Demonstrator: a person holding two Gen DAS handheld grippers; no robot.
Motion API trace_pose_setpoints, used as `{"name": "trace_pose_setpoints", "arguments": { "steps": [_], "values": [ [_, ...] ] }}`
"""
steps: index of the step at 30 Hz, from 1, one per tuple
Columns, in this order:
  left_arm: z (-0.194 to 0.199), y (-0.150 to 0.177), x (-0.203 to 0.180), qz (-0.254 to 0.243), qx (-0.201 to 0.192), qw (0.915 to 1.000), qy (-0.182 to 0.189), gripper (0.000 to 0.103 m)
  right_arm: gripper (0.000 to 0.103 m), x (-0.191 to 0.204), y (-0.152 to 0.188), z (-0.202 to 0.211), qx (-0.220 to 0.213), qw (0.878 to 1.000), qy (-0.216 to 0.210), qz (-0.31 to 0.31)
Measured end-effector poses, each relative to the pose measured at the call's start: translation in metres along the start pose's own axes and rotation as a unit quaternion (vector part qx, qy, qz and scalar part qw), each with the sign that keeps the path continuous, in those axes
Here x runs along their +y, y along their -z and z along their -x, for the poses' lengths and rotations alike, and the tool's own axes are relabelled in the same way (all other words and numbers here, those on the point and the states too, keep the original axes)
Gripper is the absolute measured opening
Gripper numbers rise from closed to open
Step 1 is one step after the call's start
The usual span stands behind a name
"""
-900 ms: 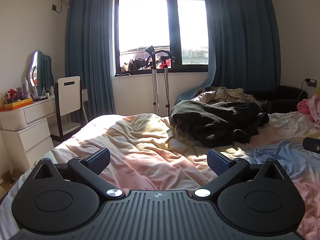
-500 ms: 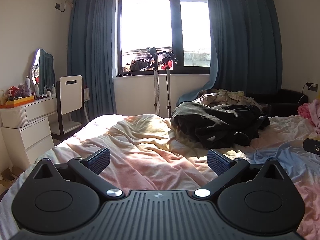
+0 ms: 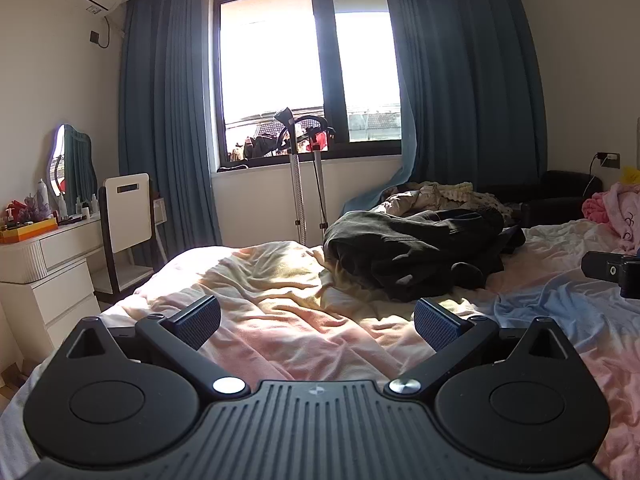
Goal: Fold clothes
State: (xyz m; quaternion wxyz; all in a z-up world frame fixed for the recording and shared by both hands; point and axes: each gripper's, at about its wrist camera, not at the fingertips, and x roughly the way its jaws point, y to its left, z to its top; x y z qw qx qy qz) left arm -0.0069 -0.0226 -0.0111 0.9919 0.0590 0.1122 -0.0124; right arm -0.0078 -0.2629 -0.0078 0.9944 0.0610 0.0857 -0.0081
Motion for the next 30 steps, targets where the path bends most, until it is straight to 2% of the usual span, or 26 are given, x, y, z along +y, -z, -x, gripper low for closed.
{"name": "trace_pose_setpoints", "arguments": {
  "steps": [5, 12, 15, 20, 30],
  "values": [
    [-0.003, 0.001, 0.000, 0.000, 0.004, 1.0000, -0.007, 0.103, 0.103, 0.001, 0.005, 0.004, -0.053, 0.999, 0.000, 0.010],
    [-0.003, 0.000, 0.003, 0.012, 0.000, 0.9999, -0.006, 0.103, 0.103, 0.005, 0.001, 0.005, -0.050, 0.998, 0.003, 0.032],
    [-0.002, 0.002, 0.002, 0.008, -0.006, 1.0000, -0.002, 0.103, 0.103, 0.001, -0.001, 0.003, -0.041, 0.999, -0.007, 0.019],
    [0.000, 0.004, -0.002, -0.004, -0.013, 0.9999, -0.008, 0.103, 0.103, -0.001, -0.001, -0.003, -0.040, 0.999, 0.002, 0.011],
    [-0.007, -0.001, -0.001, 0.006, -0.007, 0.9999, -0.009, 0.103, 0.103, -0.001, -0.003, -0.016, -0.050, 0.998, -0.021, 0.019]
  ]
}}
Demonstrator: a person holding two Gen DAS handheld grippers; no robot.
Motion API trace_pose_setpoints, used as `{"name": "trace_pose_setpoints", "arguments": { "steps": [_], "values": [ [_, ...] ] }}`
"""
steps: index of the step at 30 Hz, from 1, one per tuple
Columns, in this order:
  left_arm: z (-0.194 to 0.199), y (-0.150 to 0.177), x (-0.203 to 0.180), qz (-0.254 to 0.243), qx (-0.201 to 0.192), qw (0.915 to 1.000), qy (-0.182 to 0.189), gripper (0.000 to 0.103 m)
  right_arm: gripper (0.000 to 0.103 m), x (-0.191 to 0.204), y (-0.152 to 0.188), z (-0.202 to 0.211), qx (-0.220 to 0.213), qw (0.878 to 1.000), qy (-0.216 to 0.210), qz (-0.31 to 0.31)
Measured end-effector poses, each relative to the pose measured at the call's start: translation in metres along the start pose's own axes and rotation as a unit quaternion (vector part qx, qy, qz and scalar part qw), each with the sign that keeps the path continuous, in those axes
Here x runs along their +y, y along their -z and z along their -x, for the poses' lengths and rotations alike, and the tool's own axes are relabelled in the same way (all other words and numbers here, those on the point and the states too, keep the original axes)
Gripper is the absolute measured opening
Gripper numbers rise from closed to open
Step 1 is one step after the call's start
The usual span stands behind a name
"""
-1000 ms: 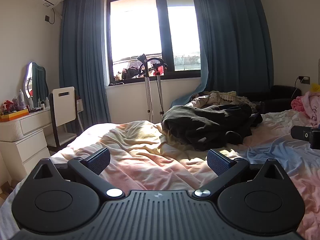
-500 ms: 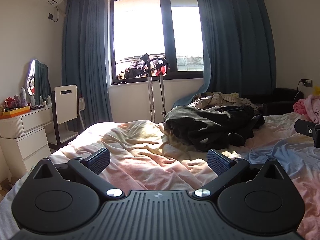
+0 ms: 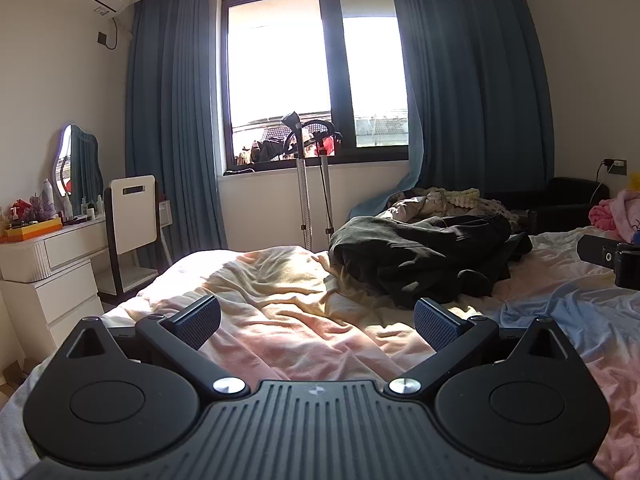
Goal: Fold clothes
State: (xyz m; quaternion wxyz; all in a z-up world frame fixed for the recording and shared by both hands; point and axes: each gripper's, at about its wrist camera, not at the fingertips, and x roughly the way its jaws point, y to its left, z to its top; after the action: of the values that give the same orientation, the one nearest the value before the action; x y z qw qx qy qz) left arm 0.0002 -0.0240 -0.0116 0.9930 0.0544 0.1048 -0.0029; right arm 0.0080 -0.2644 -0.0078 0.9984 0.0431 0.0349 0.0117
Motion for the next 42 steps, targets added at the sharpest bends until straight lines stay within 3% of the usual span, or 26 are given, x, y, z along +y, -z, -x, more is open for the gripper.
{"name": "trace_pose_setpoints", "arguments": {
  "steps": [5, 13, 17, 21, 28, 30, 32, 40, 42],
  "values": [
    [-0.011, -0.003, -0.004, 0.001, 0.007, 0.9999, 0.010, 0.103, 0.103, -0.009, -0.001, -0.010, -0.010, 0.999, 0.031, -0.011],
    [-0.052, -0.012, -0.022, -0.028, 0.024, 0.9993, 0.009, 0.103, 0.103, -0.036, -0.013, -0.031, -0.016, 0.999, 0.023, -0.036],
    [-0.078, -0.021, -0.049, -0.086, 0.004, 0.9941, 0.065, 0.103, 0.103, -0.051, -0.014, -0.043, -0.001, 0.998, 0.039, -0.042],
    [-0.105, -0.030, -0.080, -0.116, -0.028, 0.9883, 0.095, 0.103, 0.103, -0.064, -0.012, -0.051, 0.013, 0.996, 0.072, -0.042],
    [-0.173, -0.034, -0.142, -0.162, -0.014, 0.9776, 0.134, 0.103, 0.103, -0.087, -0.002, -0.062, 0.039, 0.992, 0.105, -0.053],
    [-0.195, -0.029, -0.168, -0.215, -0.024, 0.9701, 0.110, 0.103, 0.103, -0.093, 0.001, -0.066, 0.049, 0.991, 0.111, -0.059],
    [-0.212, -0.027, -0.186, -0.250, -0.032, 0.9617, 0.109, 0.103, 0.103, -0.097, 0.005, -0.068, 0.052, 0.990, 0.116, -0.066],
    [-0.260, -0.028, -0.260, -0.317, -0.016, 0.9334, 0.168, 0.103, 0.103, -0.106, 0.020, -0.085, 0.080, 0.986, 0.109, -0.093],
    [-0.268, -0.029, -0.282, -0.337, -0.017, 0.9219, 0.191, 0.103, 0.103, -0.110, 0.024, -0.088, 0.085, 0.984, 0.113, -0.106]
  ]
}}
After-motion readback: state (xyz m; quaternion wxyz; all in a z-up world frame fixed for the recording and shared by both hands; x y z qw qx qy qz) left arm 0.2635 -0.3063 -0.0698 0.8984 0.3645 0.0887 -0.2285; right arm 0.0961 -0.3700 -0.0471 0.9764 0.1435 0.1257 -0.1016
